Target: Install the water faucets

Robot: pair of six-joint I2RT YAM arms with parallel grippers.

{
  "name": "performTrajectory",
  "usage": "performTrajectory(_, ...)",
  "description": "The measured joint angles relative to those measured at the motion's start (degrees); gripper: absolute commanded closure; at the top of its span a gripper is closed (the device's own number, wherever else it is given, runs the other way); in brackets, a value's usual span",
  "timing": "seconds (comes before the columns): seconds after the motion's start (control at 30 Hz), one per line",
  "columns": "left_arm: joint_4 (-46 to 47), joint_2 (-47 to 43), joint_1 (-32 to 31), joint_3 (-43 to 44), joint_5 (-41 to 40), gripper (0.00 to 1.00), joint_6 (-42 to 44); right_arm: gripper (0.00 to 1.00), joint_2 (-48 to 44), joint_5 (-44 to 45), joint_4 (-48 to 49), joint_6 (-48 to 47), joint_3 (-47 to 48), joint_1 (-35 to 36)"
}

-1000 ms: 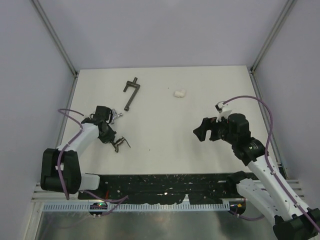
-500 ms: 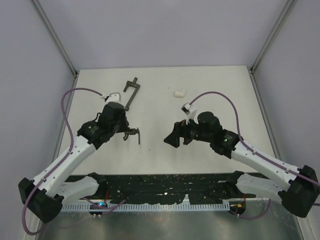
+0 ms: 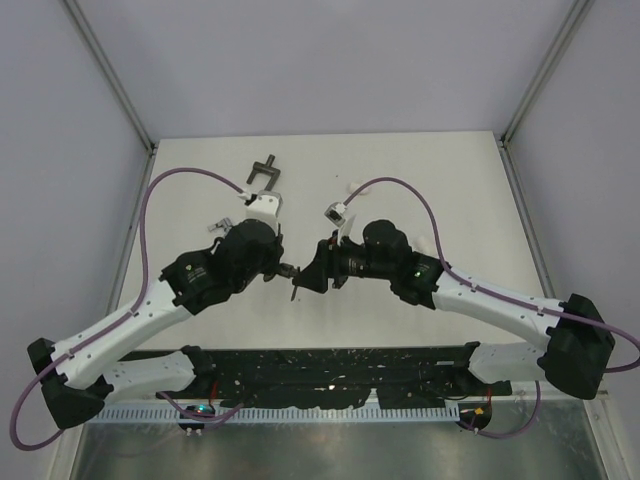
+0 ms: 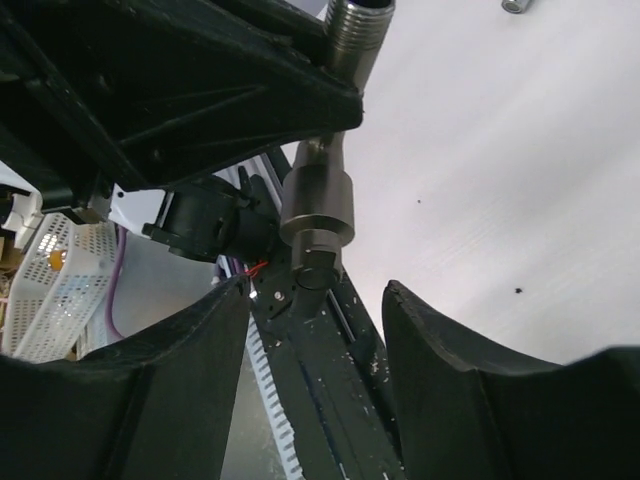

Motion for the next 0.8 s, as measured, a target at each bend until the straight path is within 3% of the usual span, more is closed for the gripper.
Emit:
performTrajectory(0.3, 0.7, -0.17, -3.37, 0.26, -1.62, 1.0, 3.15, 0.62, 2.49, -1.68, 3.65, 2.01, 0.35, 1.14)
performTrajectory(0.37, 0.85, -0.35, -3.52, 0.26, -1.57, 1.0, 3.43, 0.77, 3.02, -1.86, 4.15, 2.38, 0.35, 1.14)
performTrajectory(0.4, 0.92, -0.5, -3.56, 0.26, -1.53, 1.0, 3.56, 0.92, 3.19, -1.92, 4.39, 2.49, 0.35, 1.14)
performTrajectory(0.53, 1.25, -2.36, -3.56, 0.22, -1.27, 0.69, 5.27, 0.95, 3.37, -2.1, 5.86, 3.63, 0.35, 1.14)
performTrajectory(0.7, 6.16, -9.27, -2.97, -3.34, 0.87, 0.6, 6.23, 0.95, 2.05, -1.11, 7.96, 3.72, -0.61, 1.4)
performTrajectory(0.8, 12.66, -17.53, -0.87, -8.13, 4.07, 0.45, 6.1, 0.95, -0.72, 1.07, 9.42, 3.85, -3.5, 1.4)
